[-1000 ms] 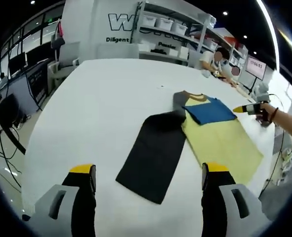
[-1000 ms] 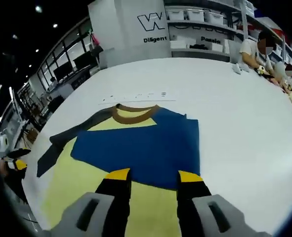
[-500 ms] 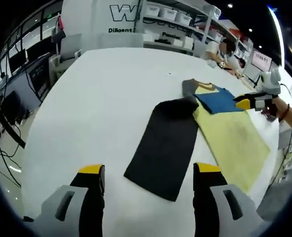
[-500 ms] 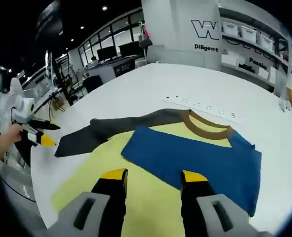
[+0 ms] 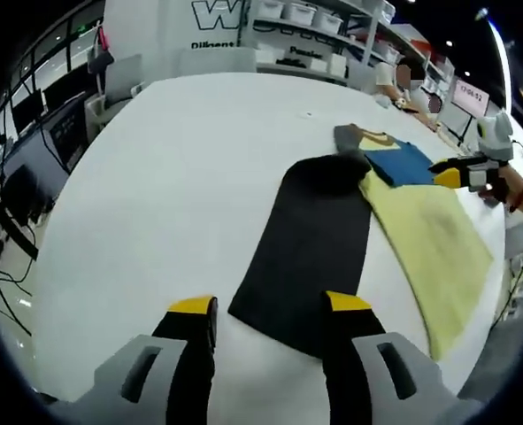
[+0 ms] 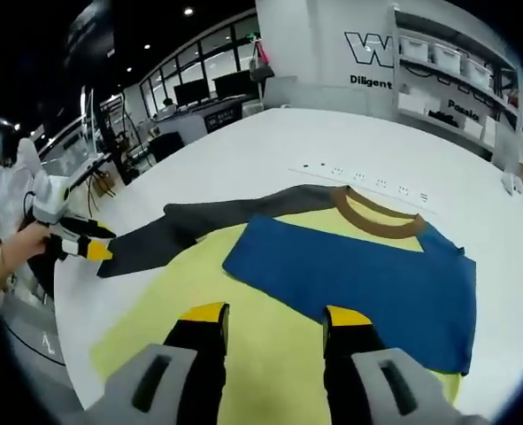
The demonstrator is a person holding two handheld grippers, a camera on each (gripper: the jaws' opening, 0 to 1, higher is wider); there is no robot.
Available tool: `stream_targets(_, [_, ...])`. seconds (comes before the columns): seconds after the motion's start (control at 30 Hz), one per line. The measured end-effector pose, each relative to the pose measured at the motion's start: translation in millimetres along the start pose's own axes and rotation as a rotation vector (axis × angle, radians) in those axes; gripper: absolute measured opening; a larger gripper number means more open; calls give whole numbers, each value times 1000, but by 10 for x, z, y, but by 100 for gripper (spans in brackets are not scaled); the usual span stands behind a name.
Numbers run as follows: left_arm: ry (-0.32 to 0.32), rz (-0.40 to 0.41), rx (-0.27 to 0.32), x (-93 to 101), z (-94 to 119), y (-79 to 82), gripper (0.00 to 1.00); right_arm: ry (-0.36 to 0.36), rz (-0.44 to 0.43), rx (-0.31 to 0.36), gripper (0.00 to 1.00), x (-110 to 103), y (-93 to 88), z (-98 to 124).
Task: Fold the garment on the visible template until the final outline fits inside the template.
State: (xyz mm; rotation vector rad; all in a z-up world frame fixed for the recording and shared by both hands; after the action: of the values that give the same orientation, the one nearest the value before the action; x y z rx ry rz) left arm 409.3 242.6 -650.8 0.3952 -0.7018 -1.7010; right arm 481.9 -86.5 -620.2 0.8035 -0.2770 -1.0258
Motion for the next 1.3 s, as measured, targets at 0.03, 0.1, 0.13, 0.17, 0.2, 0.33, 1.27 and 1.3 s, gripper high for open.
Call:
stream_targets(0.03, [0, 1, -1, -1, -2, 0, 39, -2, -2, 0, 38, 5, -5, 4])
stream_targets(0.1, [8, -1, -12, 7, -1, -20, 32, -13, 1, -4, 38, -5, -32, 31])
stream_targets(0.13, [20, -11, -12, -6, -3, -23, 30, -18, 2, -8, 38, -2, -44, 37])
stream_targets(0.17, [25, -16, -13, -14, -2, -24, 28, -19, 2, -7, 38, 5, -41, 35])
stream_targets(0.2, [31, -20, -15, -22, -1, -25, 27, -20, 2, -7, 38, 12, -38, 33])
stream_targets(0.33, [38, -20, -27, -43, 5, -39, 14, -16, 4, -3, 37, 0, -28, 27])
stream_targets(1.27, [-82, -98, 98, 371, 331, 403, 3, 311, 200, 68, 35, -1031, 325, -138])
stream_targets(1.3, [-86, -103, 100, 385, 339, 410, 3, 319, 211, 69, 35, -1057, 329, -144])
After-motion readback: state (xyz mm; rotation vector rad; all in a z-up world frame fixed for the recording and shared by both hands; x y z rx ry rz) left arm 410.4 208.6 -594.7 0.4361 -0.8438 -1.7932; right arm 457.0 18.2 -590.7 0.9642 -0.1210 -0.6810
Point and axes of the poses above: the point that each gripper's makers call its tool centre point, and the gripper's own axes: z roughly backward along the fingers, x roughly to its right, y roughly out of its top, the point moved 2 cm from there along z, roughly backward along the fingers, and after that the axes turned 2 degrees about -z, right-handed, at the moved point
